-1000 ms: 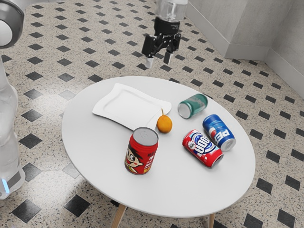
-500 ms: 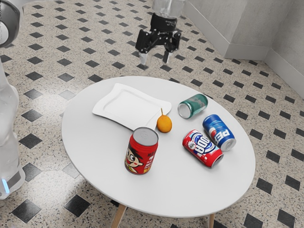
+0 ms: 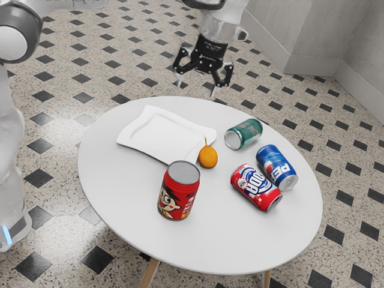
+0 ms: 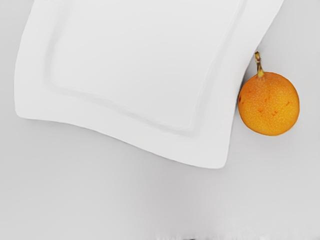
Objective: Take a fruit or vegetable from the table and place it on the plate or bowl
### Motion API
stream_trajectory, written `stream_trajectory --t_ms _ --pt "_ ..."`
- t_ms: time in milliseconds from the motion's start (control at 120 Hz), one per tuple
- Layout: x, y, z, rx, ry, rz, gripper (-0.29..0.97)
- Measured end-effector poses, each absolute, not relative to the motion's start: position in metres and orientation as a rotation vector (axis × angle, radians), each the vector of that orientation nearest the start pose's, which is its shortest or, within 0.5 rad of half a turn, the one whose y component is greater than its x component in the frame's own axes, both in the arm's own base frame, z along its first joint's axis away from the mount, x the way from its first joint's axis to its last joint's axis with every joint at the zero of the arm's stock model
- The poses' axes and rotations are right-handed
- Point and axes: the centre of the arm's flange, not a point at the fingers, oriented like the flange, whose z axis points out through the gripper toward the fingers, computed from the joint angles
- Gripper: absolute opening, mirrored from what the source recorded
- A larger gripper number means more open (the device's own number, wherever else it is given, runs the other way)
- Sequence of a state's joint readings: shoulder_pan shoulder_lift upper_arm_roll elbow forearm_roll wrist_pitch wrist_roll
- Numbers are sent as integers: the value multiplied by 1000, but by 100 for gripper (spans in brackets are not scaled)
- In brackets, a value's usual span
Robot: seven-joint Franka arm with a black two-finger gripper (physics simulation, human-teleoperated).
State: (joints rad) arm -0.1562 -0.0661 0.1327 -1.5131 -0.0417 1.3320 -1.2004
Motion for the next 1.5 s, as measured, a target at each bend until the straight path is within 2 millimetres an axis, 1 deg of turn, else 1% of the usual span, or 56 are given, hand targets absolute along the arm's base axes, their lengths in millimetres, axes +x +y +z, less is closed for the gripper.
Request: stream_trajectory --t_ms 75,150,192,233,283,383,425,600,742,792,858,1033,1075,1117,1250,1308,1375,1500 --pt "510 -39 647 -2663 -1557 189 68" --pt "512 -63 639 -2742 -1406 159 68" --pt "513 -71 637 -2785 -1329 138 68" --pt "515 -73 638 -2822 -1262 118 68" --pt "518 -70 637 -2859 -1189 98 68" --pt "523 -60 624 -2910 -1058 95 68" --pt "524 -58 621 -2931 -1005 88 68" --pt "524 -61 623 -3013 -779 50 68" --pt "531 -61 620 -3075 -535 20 68" --pt "537 -62 613 -3089 -455 19 68" --pt "547 -62 597 -3099 -353 22 68" --pt "570 -61 568 -3110 -115 9 68" --pt "575 -56 562 -3110 -76 8 68" --pt "579 -48 557 -3110 -52 6 68" --pt "586 -1 554 -3110 -43 -23 68" --pt "587 12 554 -3110 -25 -32 68" --pt "585 13 550 -3111 25 -31 68" --pt "580 -1 536 -3112 148 -31 68"
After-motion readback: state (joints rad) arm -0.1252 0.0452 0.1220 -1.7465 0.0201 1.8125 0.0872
